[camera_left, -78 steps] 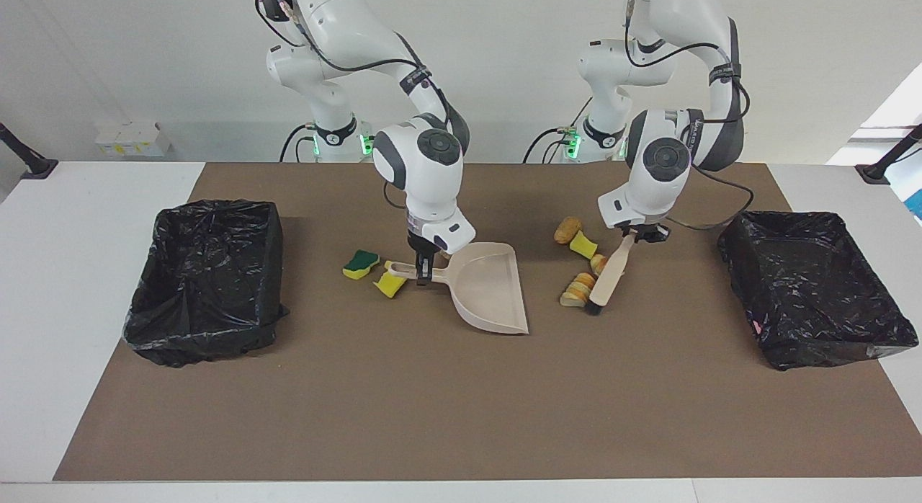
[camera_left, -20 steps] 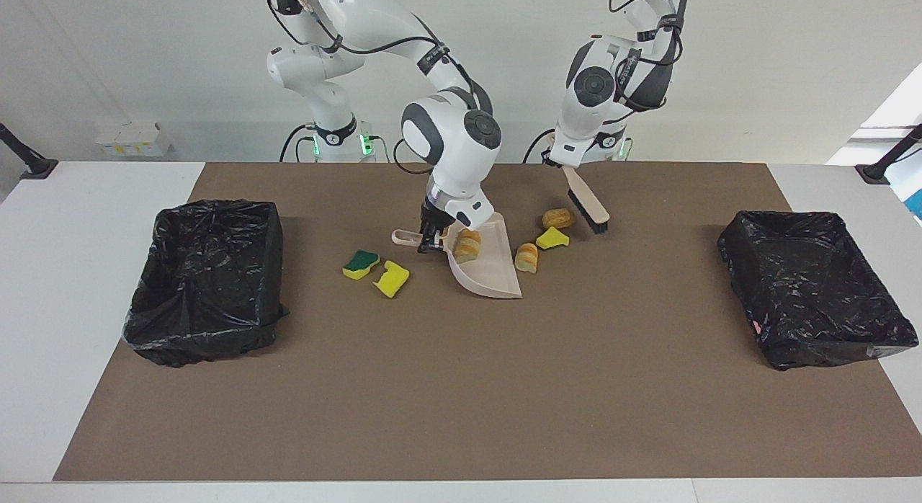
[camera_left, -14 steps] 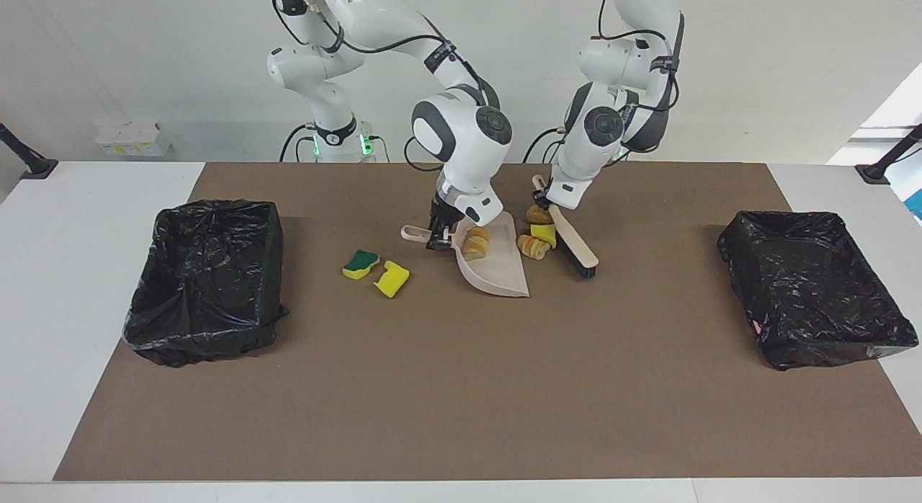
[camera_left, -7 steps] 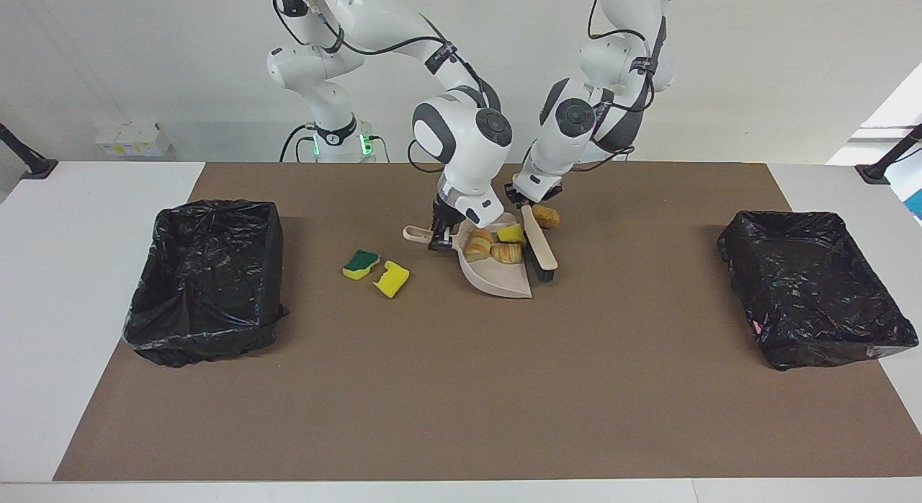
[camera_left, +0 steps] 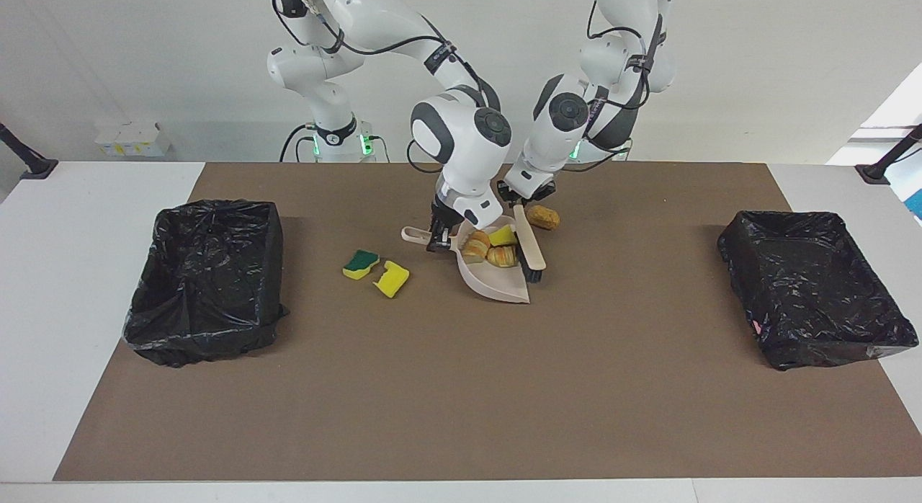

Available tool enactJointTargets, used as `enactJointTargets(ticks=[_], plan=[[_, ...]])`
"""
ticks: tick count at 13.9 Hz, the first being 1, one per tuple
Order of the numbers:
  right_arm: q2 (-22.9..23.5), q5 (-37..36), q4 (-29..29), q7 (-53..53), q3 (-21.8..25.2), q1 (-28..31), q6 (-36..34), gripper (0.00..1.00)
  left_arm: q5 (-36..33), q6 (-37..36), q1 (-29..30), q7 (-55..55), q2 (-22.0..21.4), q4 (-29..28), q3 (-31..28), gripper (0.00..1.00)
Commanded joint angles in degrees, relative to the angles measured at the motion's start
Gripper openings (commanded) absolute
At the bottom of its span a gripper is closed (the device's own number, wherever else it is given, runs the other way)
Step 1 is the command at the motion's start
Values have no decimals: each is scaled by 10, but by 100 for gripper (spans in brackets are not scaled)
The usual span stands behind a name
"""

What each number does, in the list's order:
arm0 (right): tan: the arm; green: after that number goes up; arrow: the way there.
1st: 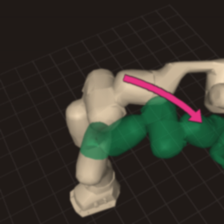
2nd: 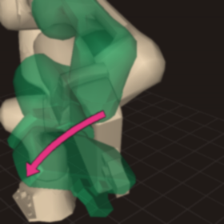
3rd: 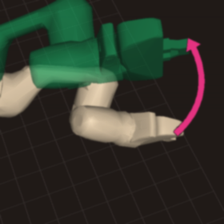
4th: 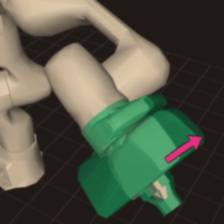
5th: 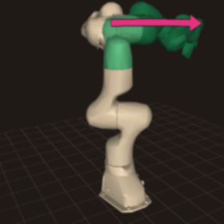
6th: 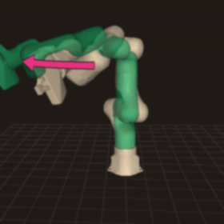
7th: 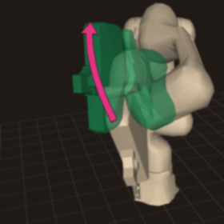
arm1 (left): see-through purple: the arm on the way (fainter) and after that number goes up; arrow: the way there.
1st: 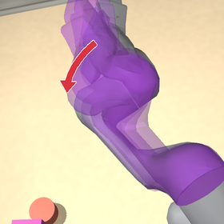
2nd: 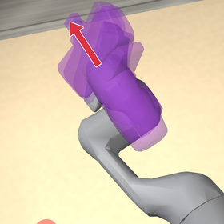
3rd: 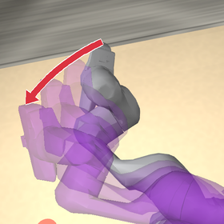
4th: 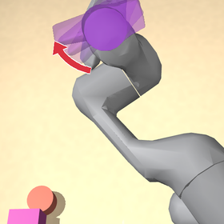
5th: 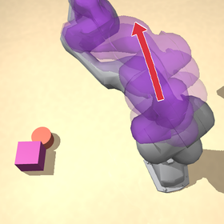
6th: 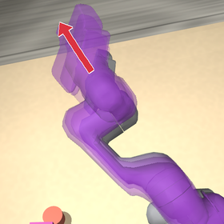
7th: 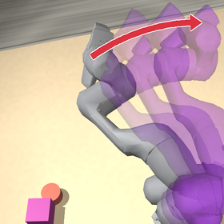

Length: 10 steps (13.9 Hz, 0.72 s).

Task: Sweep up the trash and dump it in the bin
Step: 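Sweep remaining bread and sponge into the dustpan with the left gripper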

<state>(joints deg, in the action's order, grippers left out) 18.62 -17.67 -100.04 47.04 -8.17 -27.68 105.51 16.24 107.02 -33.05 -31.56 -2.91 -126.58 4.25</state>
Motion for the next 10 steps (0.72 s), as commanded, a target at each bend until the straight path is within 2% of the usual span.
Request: enactJointTargets(ticks=[1,4,6,8,10], plan=[[1,1,5,19,-4,6,-7,0,-2,-90,2,-53,-40,-3,-5,0],[-1,0,-1,31,-4,5,-3,0,-31,-135,0,-153,-55,-13,-2,0],[-11,0,-21,73,-4,3,6,0,-31,-127,-3,-226,-78,-45,0,0],[-29,0,-57,81,-4,-5,34,0,-31,-109,-8,-255,-114,-96,1,0],[-43,0,-81,81,-4,-14,44,0,-30,-85,-13,-285,-121,-119,1,0]])
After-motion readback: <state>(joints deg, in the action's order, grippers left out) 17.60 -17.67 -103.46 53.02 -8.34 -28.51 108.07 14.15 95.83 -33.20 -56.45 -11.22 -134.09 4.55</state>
